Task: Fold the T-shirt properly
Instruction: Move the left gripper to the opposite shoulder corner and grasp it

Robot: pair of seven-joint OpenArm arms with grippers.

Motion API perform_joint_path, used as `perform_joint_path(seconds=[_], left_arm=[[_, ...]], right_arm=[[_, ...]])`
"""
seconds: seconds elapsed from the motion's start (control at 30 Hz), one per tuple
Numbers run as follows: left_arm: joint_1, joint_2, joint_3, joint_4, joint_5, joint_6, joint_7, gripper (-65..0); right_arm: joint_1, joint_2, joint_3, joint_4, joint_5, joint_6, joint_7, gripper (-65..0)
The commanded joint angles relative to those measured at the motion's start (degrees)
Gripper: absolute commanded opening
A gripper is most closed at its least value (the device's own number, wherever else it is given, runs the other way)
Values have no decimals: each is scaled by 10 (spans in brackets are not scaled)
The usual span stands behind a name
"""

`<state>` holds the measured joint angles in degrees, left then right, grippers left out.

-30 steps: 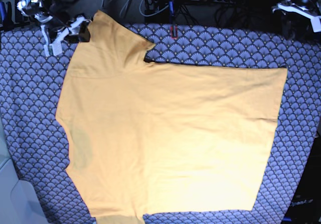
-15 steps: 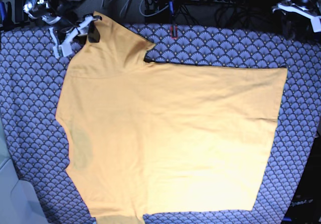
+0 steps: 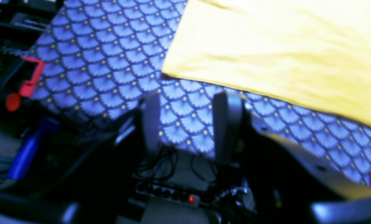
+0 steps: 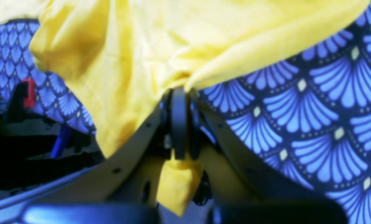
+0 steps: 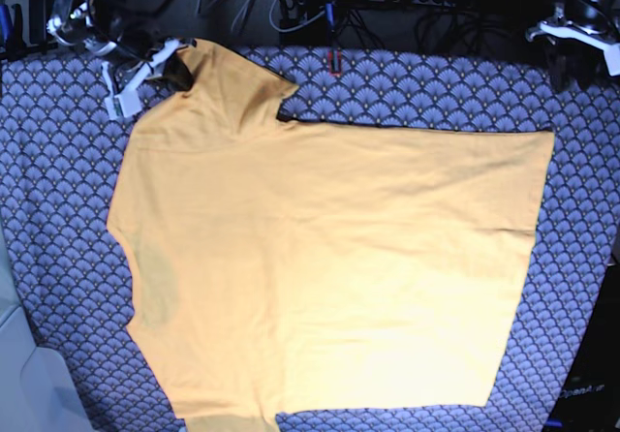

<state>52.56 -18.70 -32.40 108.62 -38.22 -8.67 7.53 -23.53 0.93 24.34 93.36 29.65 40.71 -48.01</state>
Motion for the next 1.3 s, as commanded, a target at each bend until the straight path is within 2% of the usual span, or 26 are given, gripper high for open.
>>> perform_joint_path(seconds=[0.0, 0.4, 0.67, 0.83, 0.93, 1.0, 1.27], left_arm=[[-5, -4, -6, -2, -2, 0, -14, -374], [-143, 3, -29, -188, -5, -4, -14, -373], [-215, 4, -15, -242, -8, -5, -12, -373], [-279, 5, -2, -266, -7, -10, 53, -373], [-309, 32, -5, -269, -3, -34, 77, -373], [-326, 46, -5, -274, -1, -37, 83, -373], [-360, 61, -5, -322, 18, -35, 84, -373]], right_arm=[[-7, 2, 0, -4, -42, -7, -36, -650], [-10, 3, -1, -4, -44, -7, -36, -650], [-7, 10, -3, -4, -44, -7, -36, -650], [-7, 11, -3, -4, -45, -7, -36, -650], [-7, 15, -3, -4, -45, -7, -36, -650], [-7, 18, -3, -4, -45, -7, -36, -650], [-7, 19, -3, -4, -45, -7, -36, -650]])
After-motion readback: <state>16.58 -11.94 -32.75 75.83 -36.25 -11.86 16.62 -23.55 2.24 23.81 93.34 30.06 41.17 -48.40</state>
